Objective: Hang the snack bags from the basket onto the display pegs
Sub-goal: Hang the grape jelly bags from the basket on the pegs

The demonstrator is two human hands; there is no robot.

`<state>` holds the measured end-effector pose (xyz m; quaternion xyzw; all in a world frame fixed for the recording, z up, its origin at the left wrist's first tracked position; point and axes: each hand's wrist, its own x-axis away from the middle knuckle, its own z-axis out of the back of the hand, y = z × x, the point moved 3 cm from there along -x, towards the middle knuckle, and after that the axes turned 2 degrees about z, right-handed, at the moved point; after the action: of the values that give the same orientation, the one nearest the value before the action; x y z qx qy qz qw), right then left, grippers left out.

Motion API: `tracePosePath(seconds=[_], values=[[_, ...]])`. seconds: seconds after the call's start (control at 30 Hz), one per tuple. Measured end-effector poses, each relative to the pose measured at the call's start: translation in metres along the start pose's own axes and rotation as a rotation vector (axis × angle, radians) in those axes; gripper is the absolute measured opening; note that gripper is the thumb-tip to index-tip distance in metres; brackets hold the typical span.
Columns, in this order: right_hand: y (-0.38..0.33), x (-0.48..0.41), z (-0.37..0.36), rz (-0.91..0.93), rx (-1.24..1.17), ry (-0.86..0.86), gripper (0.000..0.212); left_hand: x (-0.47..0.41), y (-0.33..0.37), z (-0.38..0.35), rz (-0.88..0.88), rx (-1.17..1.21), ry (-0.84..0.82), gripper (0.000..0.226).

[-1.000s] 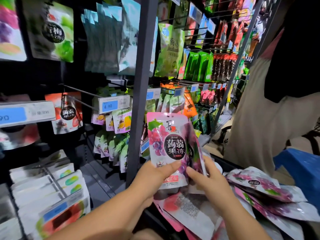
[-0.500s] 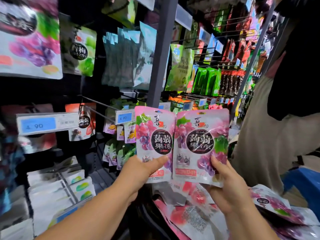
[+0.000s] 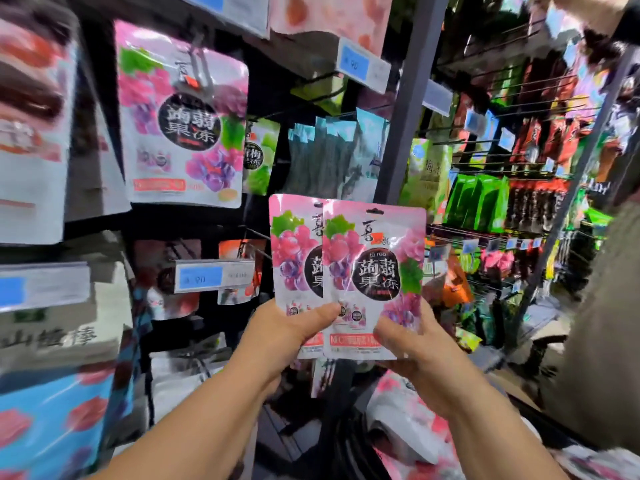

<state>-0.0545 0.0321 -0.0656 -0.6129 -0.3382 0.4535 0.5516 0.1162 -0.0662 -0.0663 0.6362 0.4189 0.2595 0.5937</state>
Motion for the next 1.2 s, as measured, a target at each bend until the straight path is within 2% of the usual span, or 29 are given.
tracePosePath(seconds=[0.07, 0.17, 0.33, 0.4, 0.47, 0.57, 0.6, 0.67, 0.73, 0.87, 1.03, 1.2], values=[[-0.005, -0.006, -0.012, 0.005, 0.023, -0.047, 0.099, 0.002, 0.009, 0.013, -0.019, -0.027, 0.026, 0.030], [-0.017, -0.015, -0.031, 0.086, 0.004, -0.042, 0.077, 0.007, 0.025, 0.030, -0.056, -0.056, 0.055, 0.033], [-0.033, -0.025, -0.058, 0.188, -0.025, -0.034, 0.061, 0.021, 0.049, 0.060, -0.114, -0.181, 0.163, 0.047], [-0.041, -0.033, -0.067, 0.213, -0.056, -0.039, 0.056, 0.028, 0.062, 0.074, -0.169, -0.177, 0.229, 0.036], [-0.053, -0.041, -0.078, 0.237, -0.086, -0.069, 0.064, 0.038, 0.078, 0.086, -0.224, -0.163, 0.277, 0.026], [-0.076, -0.053, -0.099, 0.282, -0.123, -0.121, 0.090, 0.049, 0.101, 0.109, -0.268, -0.172, 0.373, 0.038], [-0.082, -0.057, -0.106, 0.295, -0.131, -0.143, 0.092, 0.052, 0.106, 0.118, -0.281, -0.186, 0.414, 0.040], [-0.092, -0.064, -0.119, 0.323, -0.151, -0.174, 0.076, 0.058, 0.116, 0.134, -0.287, -0.230, 0.482, 0.043], [-0.100, -0.073, -0.132, 0.325, -0.138, -0.196, 0.072, 0.064, 0.124, 0.147, -0.307, -0.272, 0.518, 0.047], [-0.114, -0.086, -0.155, 0.342, -0.146, -0.213, 0.077, 0.074, 0.137, 0.166, -0.347, -0.310, 0.583, 0.038], [-0.126, -0.095, -0.176, 0.381, -0.126, -0.231, 0.069, 0.081, 0.144, 0.178, -0.340, -0.345, 0.591, 0.018], [-0.131, -0.099, -0.190, 0.391, -0.123, -0.240, 0.069, 0.083, 0.147, 0.189, -0.349, -0.358, 0.624, 0.019]])
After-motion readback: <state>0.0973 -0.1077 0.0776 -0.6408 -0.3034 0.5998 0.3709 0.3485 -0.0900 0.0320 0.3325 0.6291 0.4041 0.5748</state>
